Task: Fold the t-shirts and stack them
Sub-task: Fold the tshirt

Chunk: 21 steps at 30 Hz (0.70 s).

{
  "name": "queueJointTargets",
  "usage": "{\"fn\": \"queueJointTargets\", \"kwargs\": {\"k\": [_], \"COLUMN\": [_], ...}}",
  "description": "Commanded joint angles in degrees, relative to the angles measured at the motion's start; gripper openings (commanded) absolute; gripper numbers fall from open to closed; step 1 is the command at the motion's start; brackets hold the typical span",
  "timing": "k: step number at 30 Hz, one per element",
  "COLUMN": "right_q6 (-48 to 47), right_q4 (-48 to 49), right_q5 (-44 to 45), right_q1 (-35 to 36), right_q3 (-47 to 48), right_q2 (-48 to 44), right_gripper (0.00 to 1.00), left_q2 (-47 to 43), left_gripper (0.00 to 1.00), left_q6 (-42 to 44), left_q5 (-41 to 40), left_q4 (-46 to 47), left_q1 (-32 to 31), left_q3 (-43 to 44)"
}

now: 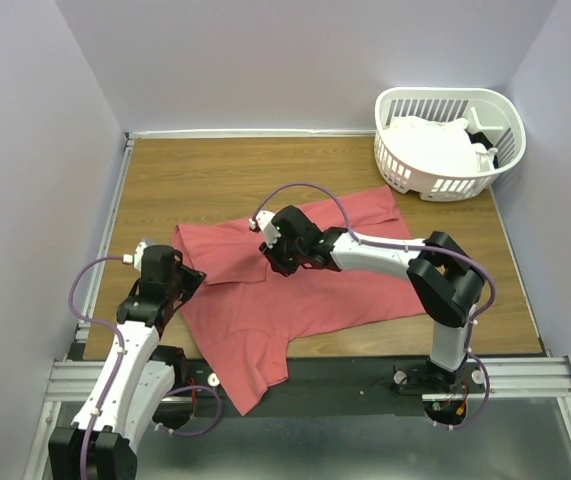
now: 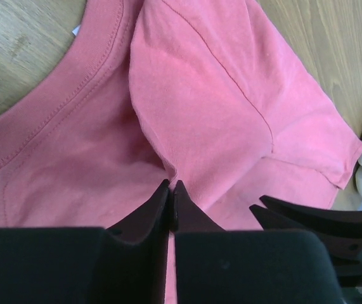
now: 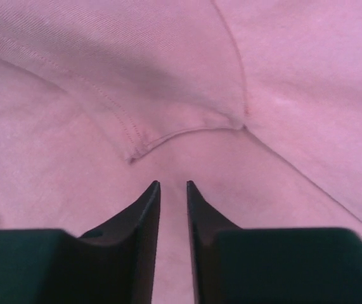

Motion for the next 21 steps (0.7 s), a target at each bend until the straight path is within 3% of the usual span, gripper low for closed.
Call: {"fn": "queueJointTargets", "kwargs": {"k": [1, 8, 12, 21], "right_q6": [-0.71, -1.42, -1.24, 2.09], "right_q4": [-1.6, -1.69, -1.6, -1.52], "right_q5": [3.09, 6.09, 7.84, -0.06], "right_q1": [0.35, 0.09, -0.96, -1.14], "right_q3": [-0.95, -1.31, -1.39, -0.78], "right_q2": [-2.34, -4.01, -3.92, -3.22], "right_gripper": [0.34, 0.43, 0.43, 0.43], "left_q2": [-1.58, -3.78, -4.4, -4.04], "left_gripper": [0.12, 0.11, 0.11, 0.13], "left_q6": [-1.96, -2.4, -2.58, -3.81], "left_q5": [-0.58, -0.06, -0.14, -0.06], "left_q4": [-2.17, -4.02, -4.98, -5.42], "left_q1": [-0.96, -2.19, -2.98, -6.41], "left_q3": [-0.54, 0.42, 0.6, -0.28]}}
